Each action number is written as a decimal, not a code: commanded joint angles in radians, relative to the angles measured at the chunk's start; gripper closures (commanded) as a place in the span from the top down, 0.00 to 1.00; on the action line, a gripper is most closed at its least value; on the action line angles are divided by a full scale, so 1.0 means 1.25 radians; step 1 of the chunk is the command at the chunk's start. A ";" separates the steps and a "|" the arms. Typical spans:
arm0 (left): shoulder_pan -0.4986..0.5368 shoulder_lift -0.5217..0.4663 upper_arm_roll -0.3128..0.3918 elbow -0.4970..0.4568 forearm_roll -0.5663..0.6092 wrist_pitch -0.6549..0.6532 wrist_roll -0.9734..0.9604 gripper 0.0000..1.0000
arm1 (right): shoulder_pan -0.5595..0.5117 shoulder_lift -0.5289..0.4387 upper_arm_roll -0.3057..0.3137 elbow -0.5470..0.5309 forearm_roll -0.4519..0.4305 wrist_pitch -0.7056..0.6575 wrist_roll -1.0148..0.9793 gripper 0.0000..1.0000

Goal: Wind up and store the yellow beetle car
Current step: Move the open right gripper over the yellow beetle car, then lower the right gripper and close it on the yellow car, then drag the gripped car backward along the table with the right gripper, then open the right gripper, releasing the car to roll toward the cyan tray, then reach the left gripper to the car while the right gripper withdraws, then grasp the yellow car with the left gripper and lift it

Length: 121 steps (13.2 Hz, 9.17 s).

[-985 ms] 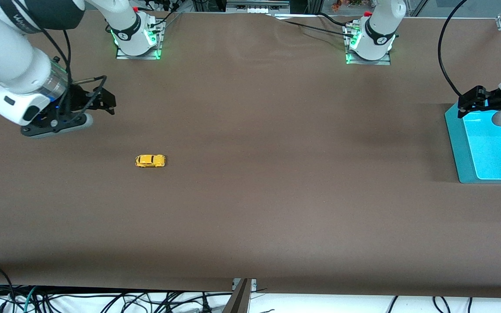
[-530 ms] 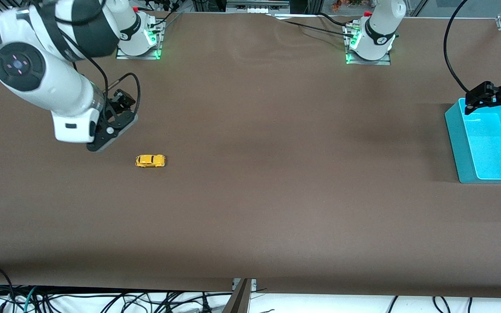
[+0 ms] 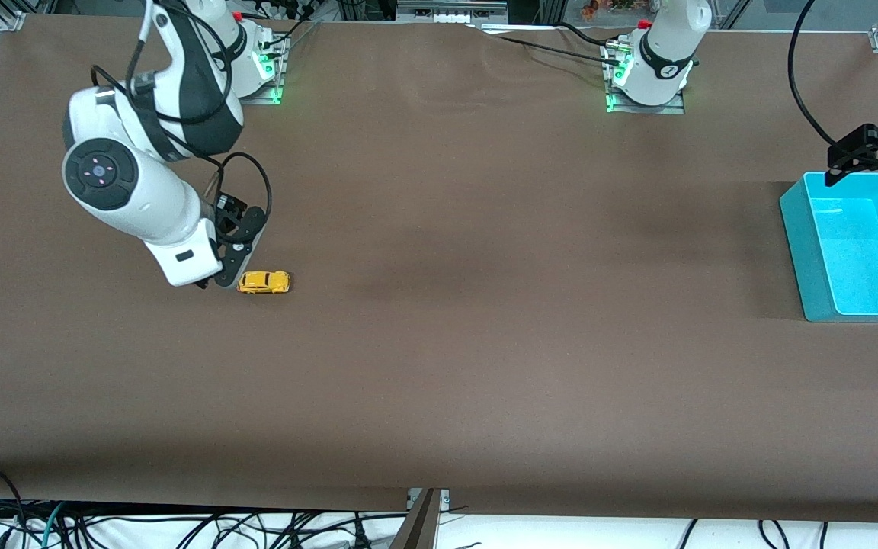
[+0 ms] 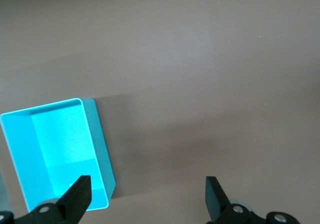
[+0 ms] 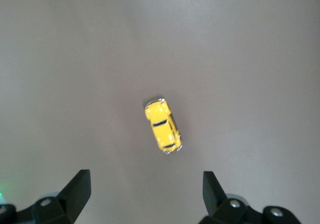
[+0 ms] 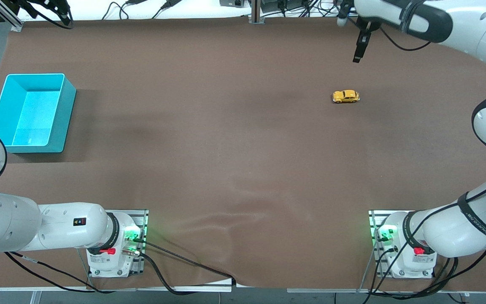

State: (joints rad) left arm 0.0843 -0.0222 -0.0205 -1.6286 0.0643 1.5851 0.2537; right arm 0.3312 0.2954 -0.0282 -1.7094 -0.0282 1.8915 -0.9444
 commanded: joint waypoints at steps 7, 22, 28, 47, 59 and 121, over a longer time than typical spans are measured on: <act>-0.013 -0.011 -0.004 -0.038 -0.012 0.022 0.009 1.00 | -0.004 -0.022 -0.007 -0.334 0.003 0.442 -0.200 0.99; 0.010 0.012 -0.001 -0.020 -0.016 0.020 0.002 1.00 | -0.051 0.077 -0.007 -0.430 0.004 0.697 -0.391 0.94; 0.001 0.043 -0.006 -0.003 -0.015 0.013 -0.003 1.00 | -0.050 0.074 -0.004 -0.430 0.004 0.695 -0.405 0.29; 0.016 0.080 0.003 0.027 -0.022 -0.022 -0.004 1.00 | -0.374 0.111 -0.002 -0.419 0.007 0.690 -0.748 0.21; 0.029 0.094 0.003 0.027 -0.012 -0.019 0.009 1.00 | -0.370 0.101 0.025 -0.317 0.013 0.549 -0.742 1.00; 0.344 0.126 -0.153 -0.317 0.072 0.264 1.147 0.16 | -0.261 -0.204 0.012 0.124 -0.017 -0.345 0.663 1.00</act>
State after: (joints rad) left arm 0.4990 0.1135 -0.2184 -2.1357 0.1200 2.0516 1.6727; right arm 0.0048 0.0825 -0.0192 -1.5038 -0.0592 1.4562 -0.1494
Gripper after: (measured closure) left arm 0.546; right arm 0.000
